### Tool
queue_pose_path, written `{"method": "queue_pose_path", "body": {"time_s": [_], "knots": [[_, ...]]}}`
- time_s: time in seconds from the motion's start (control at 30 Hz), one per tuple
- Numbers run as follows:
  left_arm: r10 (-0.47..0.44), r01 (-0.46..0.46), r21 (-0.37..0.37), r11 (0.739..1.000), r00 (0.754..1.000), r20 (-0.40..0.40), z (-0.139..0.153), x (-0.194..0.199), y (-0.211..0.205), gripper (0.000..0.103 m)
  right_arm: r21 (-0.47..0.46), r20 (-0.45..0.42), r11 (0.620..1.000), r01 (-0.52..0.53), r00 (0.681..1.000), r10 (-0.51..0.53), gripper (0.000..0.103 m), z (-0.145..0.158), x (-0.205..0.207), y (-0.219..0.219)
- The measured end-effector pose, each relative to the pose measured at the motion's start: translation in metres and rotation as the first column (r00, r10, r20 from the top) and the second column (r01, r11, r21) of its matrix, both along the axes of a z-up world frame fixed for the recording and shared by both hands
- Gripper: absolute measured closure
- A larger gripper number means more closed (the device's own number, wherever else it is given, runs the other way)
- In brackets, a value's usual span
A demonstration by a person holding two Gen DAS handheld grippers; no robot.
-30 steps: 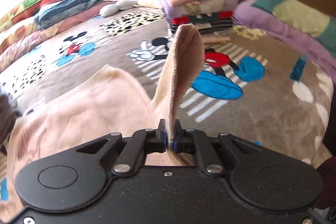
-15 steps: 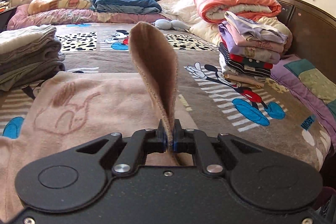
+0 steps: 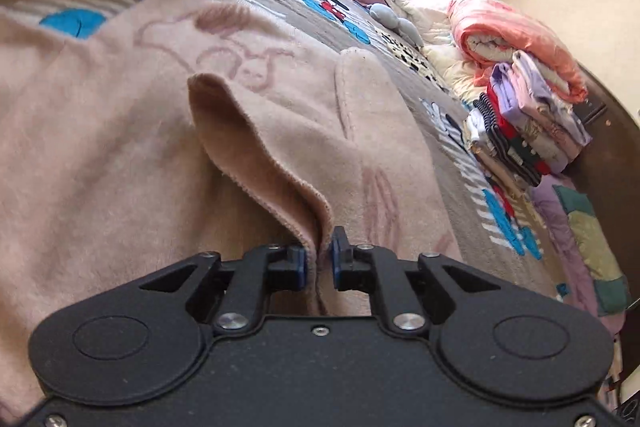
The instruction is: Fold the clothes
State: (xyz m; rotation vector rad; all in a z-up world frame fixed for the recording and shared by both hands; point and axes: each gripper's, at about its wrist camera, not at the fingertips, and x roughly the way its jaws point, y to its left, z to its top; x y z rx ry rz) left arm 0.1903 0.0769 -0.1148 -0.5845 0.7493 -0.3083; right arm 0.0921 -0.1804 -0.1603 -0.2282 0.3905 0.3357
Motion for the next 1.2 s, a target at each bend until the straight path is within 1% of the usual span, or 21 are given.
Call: {"method": "queue_pose_path", "body": {"time_s": [0.03,0.1,0.13,0.2,0.23,0.27,0.3,0.37,0.4,0.43,0.5,0.53,0.6,0.67,0.77,0.8,0.87,0.93,1.0,1.1,1.2], "knots": [[0.008,-0.008,-0.052,0.999,1.0,0.007,-0.002,-0.001,0.006,0.068,-0.013,0.007,1.0,-0.003,1.0,0.004,0.059,0.001,-0.002,0.001],[0.04,-0.038,-0.139,0.99,0.999,0.013,-0.003,0.002,0.017,0.061,-0.046,0.032,0.999,-0.017,0.999,0.018,0.062,0.004,-0.006,0.004],[0.059,-0.057,-0.172,0.983,0.998,0.01,-0.003,0.006,0.023,0.061,-0.068,0.049,0.997,-0.026,0.998,0.029,0.063,0.005,-0.01,0.006],[0.08,-0.079,-0.202,0.976,0.997,-0.002,-0.005,0.017,0.031,0.062,-0.113,0.069,0.993,-0.042,0.996,0.05,0.064,0.004,-0.013,0.012],[0.084,-0.084,-0.203,0.976,0.996,-0.005,-0.005,0.022,0.033,0.07,-0.135,0.075,0.99,-0.049,0.995,0.06,0.065,0.003,-0.015,0.015],[0.08,-0.079,-0.182,0.98,0.997,-0.002,-0.006,0.026,0.032,0.081,-0.157,0.081,0.986,-0.056,0.994,0.07,0.066,0.002,-0.016,0.018],[0.067,-0.065,-0.16,0.985,0.998,0.008,-0.005,0.028,0.031,0.099,-0.18,0.087,0.982,-0.063,0.993,0.08,0.066,0.001,-0.017,0.021],[0.042,-0.034,-0.129,0.991,0.997,0.058,0.002,0.027,0.027,0.099,-0.224,0.099,0.972,-0.077,0.99,0.101,0.067,-0.001,-0.019,0.027],[0.03,-0.02,-0.103,0.994,0.994,0.105,0.012,0.023,0.024,0.099,-0.246,0.104,0.966,-0.083,0.988,0.111,0.069,-0.002,-0.021,0.03],[0.018,-0.006,-0.079,0.997,0.988,0.155,0.023,0.018,0.022,0.099,-0.265,0.106,0.96,-0.087,0.987,0.119,0.073,-0.003,-0.021,0.033],[0.004,0.008,-0.048,0.999,0.969,0.245,0.047,0.008,0.021,0.1,-0.29,0.106,0.953,-0.091,0.986,0.127,0.074,-0.005,-0.022,0.037],[0.003,0.008,-0.039,0.999,0.961,0.277,0.055,0.004,0.021,0.1,-0.299,0.106,0.95,-0.095,0.986,0.132,0.074,-0.005,-0.023,0.039],[0.003,0.006,-0.029,1.0,0.953,0.302,0.061,-0.003,0.023,0.1,-0.314,0.103,0.944,-0.101,0.985,0.139,0.076,-0.007,-0.025,0.042],[-0.002,-0.004,0.018,1.0,0.953,0.302,0.06,-0.005,0.021,0.099,-0.321,0.096,0.941,-0.106,0.985,0.143,0.077,-0.008,-0.026,0.043],[0.015,-0.018,0.007,1.0,0.947,0.319,0.061,-0.007,0.028,0.1,-0.323,0.093,0.94,-0.109,0.985,0.146,0.078,-0.008,-0.027,0.044],[0.018,-0.024,0.018,1.0,0.951,0.309,0.059,-0.003,0.028,0.1,-0.325,0.095,0.939,-0.112,0.984,0.15,0.078,-0.008,-0.028,0.045],[0.028,-0.035,0.023,0.999,0.967,0.253,0.044,0.008,0.029,0.1,-0.331,0.093,0.936,-0.117,0.983,0.156,0.079,-0.008,-0.029,0.045],[0.034,-0.036,0.007,0.999,0.982,0.185,0.027,0.017,0.03,0.1,-0.337,0.09,0.934,-0.122,0.983,0.16,0.08,-0.009,-0.03,0.046],[0.024,-0.025,0.005,1.0,0.987,0.159,0.019,0.02,0.026,0.1,-0.343,0.086,0.931,-0.127,0.982,0.165,0.08,-0.01,-0.03,0.046],[-0.008,0.003,0.028,1.0,0.985,0.171,0.021,0.02,0.016,0.1,-0.33,0.094,0.937,-0.117,0.983,0.155,0.08,-0.007,-0.032,0.045],[-0.026,0.02,0.036,0.999,0.984,0.178,0.022,0.021,0.01,0.1,-0.34,0.143,0.935,-0.098,0.978,0.155,0.076,-0.003,-0.037,0.047]]}}
